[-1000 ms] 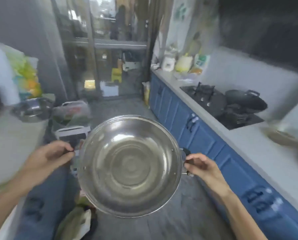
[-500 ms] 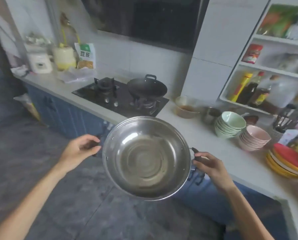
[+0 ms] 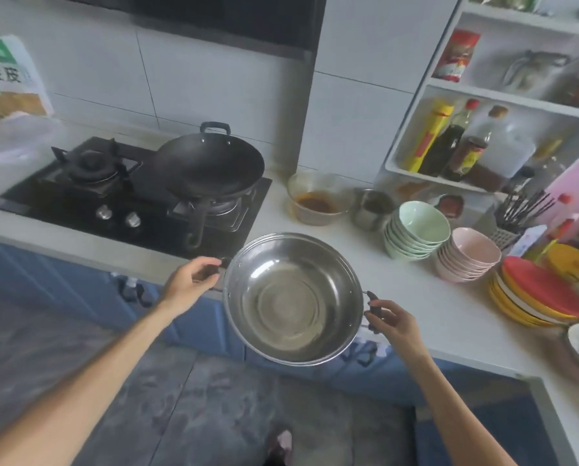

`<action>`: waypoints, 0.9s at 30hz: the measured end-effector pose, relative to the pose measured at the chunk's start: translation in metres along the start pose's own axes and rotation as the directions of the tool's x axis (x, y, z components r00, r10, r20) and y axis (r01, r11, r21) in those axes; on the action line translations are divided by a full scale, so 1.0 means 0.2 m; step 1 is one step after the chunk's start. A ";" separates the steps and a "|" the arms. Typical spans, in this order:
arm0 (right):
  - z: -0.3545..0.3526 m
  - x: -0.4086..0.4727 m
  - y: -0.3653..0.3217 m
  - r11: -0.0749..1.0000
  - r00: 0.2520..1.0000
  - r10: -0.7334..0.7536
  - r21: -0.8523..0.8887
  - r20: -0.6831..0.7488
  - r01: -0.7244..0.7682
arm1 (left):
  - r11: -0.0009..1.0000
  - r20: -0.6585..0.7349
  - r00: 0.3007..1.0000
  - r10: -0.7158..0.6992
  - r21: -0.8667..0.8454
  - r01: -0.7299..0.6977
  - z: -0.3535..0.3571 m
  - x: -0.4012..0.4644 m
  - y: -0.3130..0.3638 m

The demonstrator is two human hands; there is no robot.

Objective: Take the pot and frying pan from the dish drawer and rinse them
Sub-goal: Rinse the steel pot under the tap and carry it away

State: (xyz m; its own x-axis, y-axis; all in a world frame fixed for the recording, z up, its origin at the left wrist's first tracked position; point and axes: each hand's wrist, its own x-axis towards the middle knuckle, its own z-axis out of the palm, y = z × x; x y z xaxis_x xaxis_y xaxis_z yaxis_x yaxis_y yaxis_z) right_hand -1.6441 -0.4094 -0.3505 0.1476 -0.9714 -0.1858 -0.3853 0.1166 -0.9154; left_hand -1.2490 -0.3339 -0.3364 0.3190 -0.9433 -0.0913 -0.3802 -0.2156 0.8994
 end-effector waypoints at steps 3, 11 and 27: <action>0.01 0.25 0.08 0.999 1.000 0.024 -0.025 0.007 -0.024 | 0.994 0.025 0.994 -0.106 0.024 0.105 0.14 0.15 -0.07; 0.09 0.72 0.20 0.986 0.991 0.117 -0.113 -0.061 -0.123 | 0.973 -0.050 0.985 -0.168 0.155 0.174 0.38 0.59 -0.14; 0.20 0.58 -0.42 0.736 0.860 -0.356 -0.676 -0.366 0.017 | 0.722 0.009 0.877 0.481 0.563 -0.402 0.18 0.82 0.46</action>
State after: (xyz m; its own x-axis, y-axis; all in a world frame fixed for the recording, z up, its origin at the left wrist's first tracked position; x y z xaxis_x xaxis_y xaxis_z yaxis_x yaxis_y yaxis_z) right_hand -1.5579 -0.5241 -0.3095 -0.0693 -0.9524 0.2968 -0.8973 -0.0705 -0.4357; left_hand -1.2621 -0.5171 -0.2847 0.0889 -0.9330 0.3486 -0.8917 0.0815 0.4453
